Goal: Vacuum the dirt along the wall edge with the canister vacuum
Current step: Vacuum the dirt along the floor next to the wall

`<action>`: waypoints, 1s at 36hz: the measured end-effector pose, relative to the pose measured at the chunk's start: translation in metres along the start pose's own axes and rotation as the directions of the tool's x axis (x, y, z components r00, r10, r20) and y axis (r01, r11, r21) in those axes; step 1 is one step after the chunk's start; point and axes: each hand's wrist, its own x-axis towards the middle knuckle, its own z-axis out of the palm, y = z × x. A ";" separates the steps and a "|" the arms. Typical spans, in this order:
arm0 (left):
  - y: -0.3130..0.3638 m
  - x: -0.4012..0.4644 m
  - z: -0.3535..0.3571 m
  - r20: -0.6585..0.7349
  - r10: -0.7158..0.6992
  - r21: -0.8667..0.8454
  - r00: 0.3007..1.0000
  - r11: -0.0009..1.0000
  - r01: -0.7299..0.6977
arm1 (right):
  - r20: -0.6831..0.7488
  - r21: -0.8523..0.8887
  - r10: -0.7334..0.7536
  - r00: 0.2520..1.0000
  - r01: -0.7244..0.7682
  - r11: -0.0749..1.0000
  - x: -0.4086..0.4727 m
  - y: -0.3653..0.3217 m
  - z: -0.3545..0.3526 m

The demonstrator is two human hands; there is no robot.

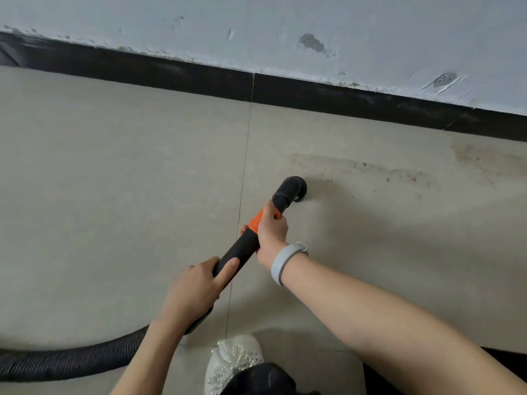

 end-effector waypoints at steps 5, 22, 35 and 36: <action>0.000 0.017 -0.003 -0.015 -0.022 -0.045 1.000 0.999 0.022 | -0.010 -0.061 -0.021 1.000 0.021 0.998 0.009 -0.013 0.020; 0.027 0.073 -0.013 0.007 0.014 -0.182 1.000 0.983 -0.012 | -0.012 -0.247 -0.101 0.995 0.094 0.965 0.037 -0.066 0.053; 0.030 0.061 0.007 0.053 0.032 -0.260 0.998 0.965 -0.017 | -0.030 -0.256 -0.109 0.994 0.098 0.962 0.042 -0.057 0.027; 0.033 0.062 0.008 0.044 0.029 -0.253 0.999 0.967 -0.016 | -0.019 -0.245 -0.106 0.994 0.098 0.965 0.042 -0.060 0.026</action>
